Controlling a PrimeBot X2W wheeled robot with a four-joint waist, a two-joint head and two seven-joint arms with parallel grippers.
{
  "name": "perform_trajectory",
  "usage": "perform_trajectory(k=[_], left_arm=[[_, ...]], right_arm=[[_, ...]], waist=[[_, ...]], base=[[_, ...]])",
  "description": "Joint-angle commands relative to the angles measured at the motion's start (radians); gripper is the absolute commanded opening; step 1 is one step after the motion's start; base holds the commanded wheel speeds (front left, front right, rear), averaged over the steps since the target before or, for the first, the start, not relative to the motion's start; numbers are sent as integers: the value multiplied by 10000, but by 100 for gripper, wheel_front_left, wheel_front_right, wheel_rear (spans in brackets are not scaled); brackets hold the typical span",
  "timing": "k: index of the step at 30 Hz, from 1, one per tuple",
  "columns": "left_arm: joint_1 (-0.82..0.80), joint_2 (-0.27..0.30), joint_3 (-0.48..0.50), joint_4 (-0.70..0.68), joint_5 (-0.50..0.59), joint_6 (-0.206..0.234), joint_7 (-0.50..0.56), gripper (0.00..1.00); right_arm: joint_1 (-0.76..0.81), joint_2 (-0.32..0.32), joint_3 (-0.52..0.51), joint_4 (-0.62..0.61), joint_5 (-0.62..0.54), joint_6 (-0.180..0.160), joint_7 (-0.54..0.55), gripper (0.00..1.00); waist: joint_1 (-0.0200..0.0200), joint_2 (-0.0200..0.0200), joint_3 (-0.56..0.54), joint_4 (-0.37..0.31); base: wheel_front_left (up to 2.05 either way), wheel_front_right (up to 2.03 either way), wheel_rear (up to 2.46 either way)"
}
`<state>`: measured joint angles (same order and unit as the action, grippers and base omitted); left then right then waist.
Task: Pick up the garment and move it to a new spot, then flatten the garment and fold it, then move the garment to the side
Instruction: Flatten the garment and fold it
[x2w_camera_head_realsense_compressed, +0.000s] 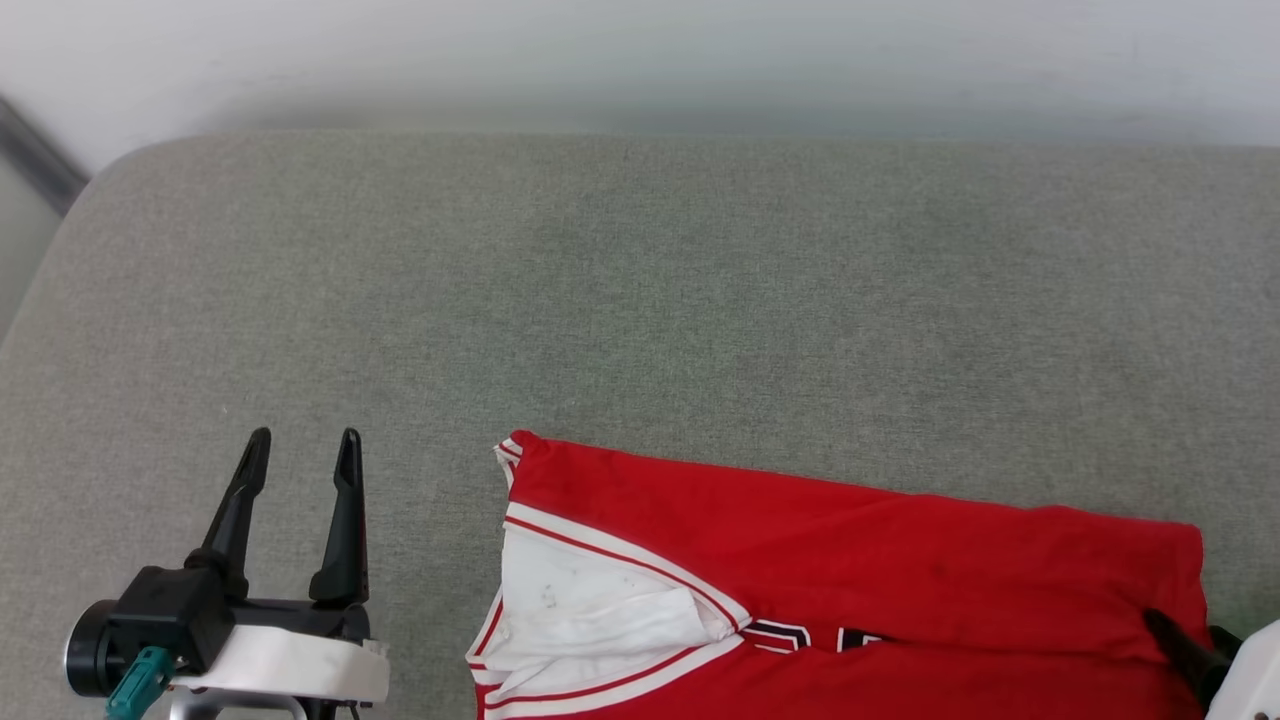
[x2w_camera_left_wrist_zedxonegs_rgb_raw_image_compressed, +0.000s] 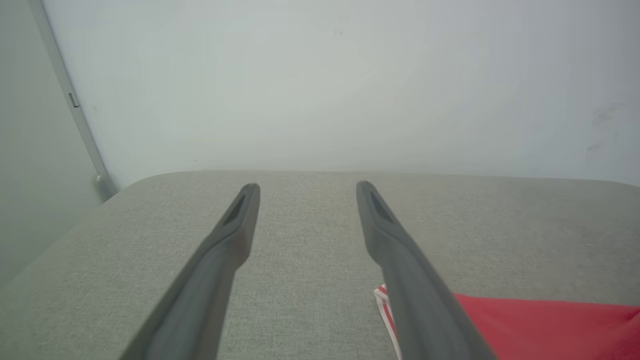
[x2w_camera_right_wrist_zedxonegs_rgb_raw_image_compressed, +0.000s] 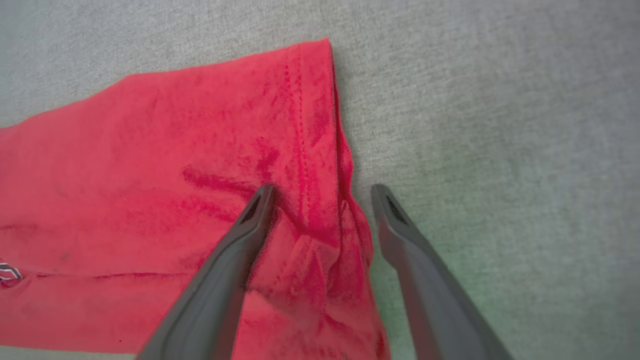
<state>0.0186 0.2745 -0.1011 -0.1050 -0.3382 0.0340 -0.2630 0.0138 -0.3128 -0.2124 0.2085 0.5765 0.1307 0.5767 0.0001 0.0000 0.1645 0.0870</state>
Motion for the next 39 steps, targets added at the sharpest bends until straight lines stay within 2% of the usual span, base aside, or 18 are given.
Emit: perform_trajectory(k=[1, 4, 9, 17, 18, 19, 20, 32, 39], left_arm=[[113, -186, 233, 60, 219, -267, -20, 100], [60, -542, 606, 179, 537, -748, -20, 100], [-101, -956, 1086, 389, 954, -1245, -21, 100], [-176, -1333, 1442, 584, 1257, -1545, -23, 100], [-162, -1359, 1474, 601, 1277, -1563, -21, 100], [-141, -1378, 1510, 623, 1315, -1570, -21, 100], [-125, -1400, 1533, 643, 1330, -1589, -21, 100], [-28, -1367, 1454, 939, 1279, -1640, -22, 100], [-2, -1273, 1335, 1019, 1209, -1642, -22, 100]], right_arm=[[142, 157, -89, 139, -93, -2, -35, 100], [175, 431, -54, 391, -40, -2, -22, 100], [285, 835, 486, 572, 302, 24, 148, 100], [599, 1172, 1423, 625, 805, 64, 178, 100], [646, 1185, 1515, 642, 865, 64, 190, 84], [667, 1165, 1560, 659, 892, 66, 173, 23], [651, 1084, 1532, 667, 789, 66, 24, 0], [-142, -217, 663, 752, 112, -12, -1553, 0], [-615, -672, -588, 1557, -497, -5, -2405, 0]], waist=[[-1, 0, 112, 77], [-1, 0, 228, 174], [-1, 0, 339, 298], [-1, 0, 328, 365], [-1, 0, 310, 360], [-1, 0, 294, 348], [-1, 0, 284, 338], [-1, 0, 74, 138], [-1, 0, -54, 8]], base=[[0, 0, 0], [0, 0, 0], [0, 0, 0], [0, 0, 0], [0, 0, 0], [0, 0, 0], [0, 0, 0], [0, 0, 0], [0, 0, 0]])
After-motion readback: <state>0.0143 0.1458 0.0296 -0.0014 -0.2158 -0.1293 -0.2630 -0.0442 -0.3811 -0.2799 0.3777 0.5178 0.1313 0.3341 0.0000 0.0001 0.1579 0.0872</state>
